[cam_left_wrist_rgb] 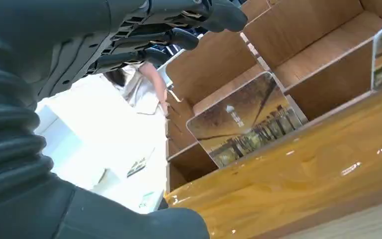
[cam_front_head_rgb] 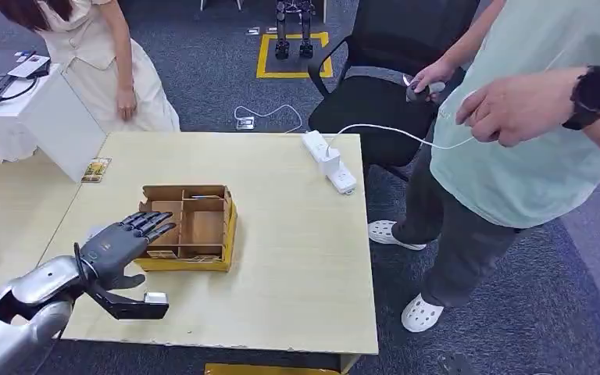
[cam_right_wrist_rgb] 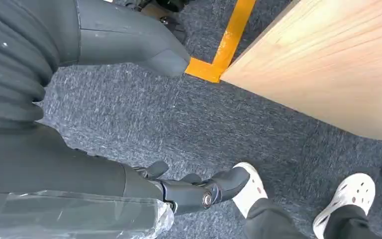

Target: Pass the card to the sensor for recognition and then transmit it.

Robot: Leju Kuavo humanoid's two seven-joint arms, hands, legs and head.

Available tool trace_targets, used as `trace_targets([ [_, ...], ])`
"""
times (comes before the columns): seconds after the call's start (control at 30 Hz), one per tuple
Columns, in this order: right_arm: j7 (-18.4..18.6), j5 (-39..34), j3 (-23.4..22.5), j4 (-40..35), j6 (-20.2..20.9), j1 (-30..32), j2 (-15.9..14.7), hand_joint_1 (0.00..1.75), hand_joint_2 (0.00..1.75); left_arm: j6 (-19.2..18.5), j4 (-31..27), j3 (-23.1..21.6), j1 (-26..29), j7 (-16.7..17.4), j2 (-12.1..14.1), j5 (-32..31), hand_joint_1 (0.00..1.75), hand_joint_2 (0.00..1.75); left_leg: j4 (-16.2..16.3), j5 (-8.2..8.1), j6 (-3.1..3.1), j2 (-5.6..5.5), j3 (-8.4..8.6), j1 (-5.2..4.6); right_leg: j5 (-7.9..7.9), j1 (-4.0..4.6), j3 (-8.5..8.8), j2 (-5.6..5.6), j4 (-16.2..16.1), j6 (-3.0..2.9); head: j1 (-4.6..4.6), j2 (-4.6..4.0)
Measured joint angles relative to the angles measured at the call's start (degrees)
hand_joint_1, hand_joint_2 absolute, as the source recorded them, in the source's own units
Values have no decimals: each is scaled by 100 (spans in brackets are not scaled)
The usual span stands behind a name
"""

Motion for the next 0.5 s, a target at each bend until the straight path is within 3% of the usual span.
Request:
trace_targets([
  [0.27, -44, 31, 0, 44, 18, -65, 9, 0, 175, 0, 37, -39, 39, 0, -55, 2, 2, 175, 0, 0, 0, 0, 0, 0, 0, 0, 0, 0, 0, 0, 0, 0],
  [0.3, -50, 31, 0, 44, 26, -69, 9, 0, 175, 0, 40, -50, 40, 0, -55, 9, 28, 175, 0, 0, 0, 0, 0, 0, 0, 0, 0, 0, 0, 0, 0, 0],
  [0.33, -57, 31, 0, 46, 26, -75, 9, 0, 175, -2, 42, -55, 42, -2, -57, 11, 143, 175, 0, 0, 0, 0, 0, 0, 0, 0, 0, 0, 0, 0, 0, 0],
  [0.37, -57, 31, 0, 46, 24, -82, 9, 0, 175, -6, 42, -59, 41, -2, -59, 20, 143, 175, 0, 0, 0, 0, 0, 0, 0, 0, 0, 0, 0, 0, 0, 0],
  [0.4, -57, 33, 0, 46, 24, -87, 9, 0, 175, -20, 42, -61, 41, -2, -63, 28, 154, 175, 0, 0, 0, 0, 0, 0, 0, 0, 0, 0, 0, 0, 0, 0],
  [0.5, -63, 35, -4, 46, 24, -101, 9, 0, 175, -61, 50, -81, 41, -15, -72, 63, 141, 175, 0, 0, 0, -1, 0, 0, 0, 0, 0, 0, 0, 0, 0, 0],
])
